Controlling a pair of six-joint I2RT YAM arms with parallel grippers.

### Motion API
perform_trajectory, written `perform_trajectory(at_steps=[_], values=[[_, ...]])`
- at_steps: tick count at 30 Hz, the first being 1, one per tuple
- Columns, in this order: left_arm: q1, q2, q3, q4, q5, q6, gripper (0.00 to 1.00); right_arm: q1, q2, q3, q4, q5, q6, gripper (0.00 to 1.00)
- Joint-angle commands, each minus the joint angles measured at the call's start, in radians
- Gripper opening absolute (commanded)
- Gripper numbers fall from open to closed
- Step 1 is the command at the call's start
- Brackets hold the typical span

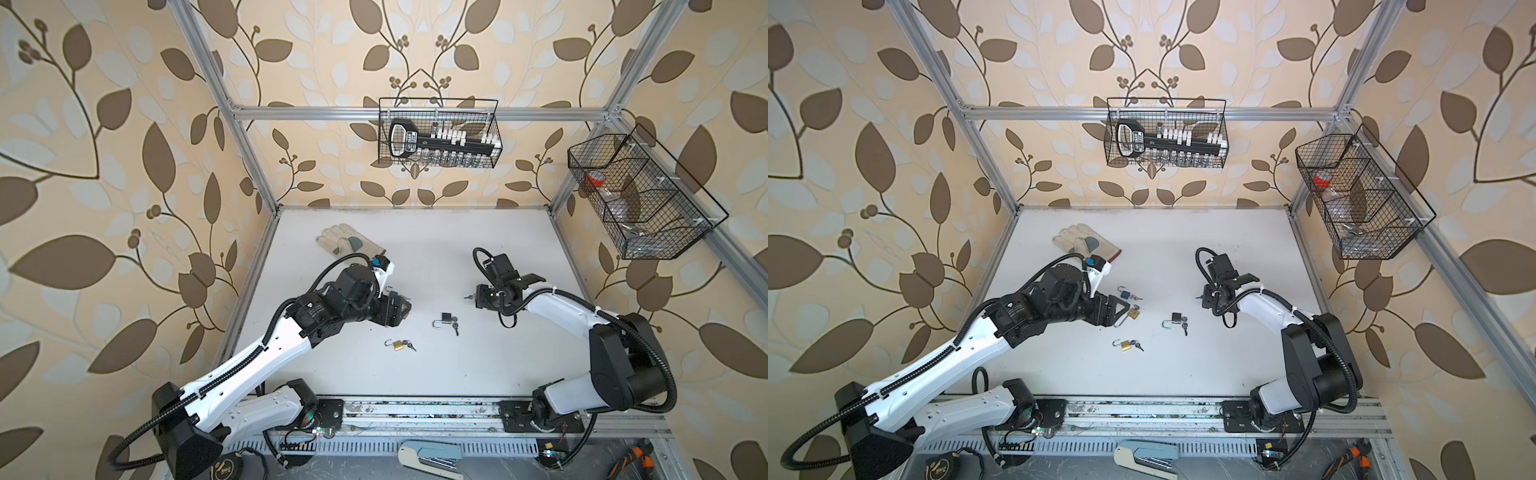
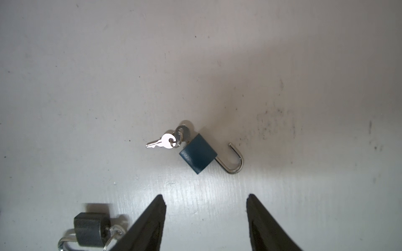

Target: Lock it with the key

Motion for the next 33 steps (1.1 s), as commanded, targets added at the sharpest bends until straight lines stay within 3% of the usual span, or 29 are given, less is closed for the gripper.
perform_trajectory(at_steps=[1,23,33], values=[[-0.012,0.012,0.042,0.020,-0.037,0.033,0.82,-0.005,0.010,-0.018,0.030,-0.061,0.058,0.61],[-0.013,-0.015,0.036,0.012,-0.071,0.029,0.86,-0.082,0.105,-0.032,0.096,-0.158,0.037,0.64],[-0.013,-0.033,0.024,0.013,-0.088,0.013,0.87,-0.108,0.182,0.040,0.129,-0.174,-0.013,0.64]])
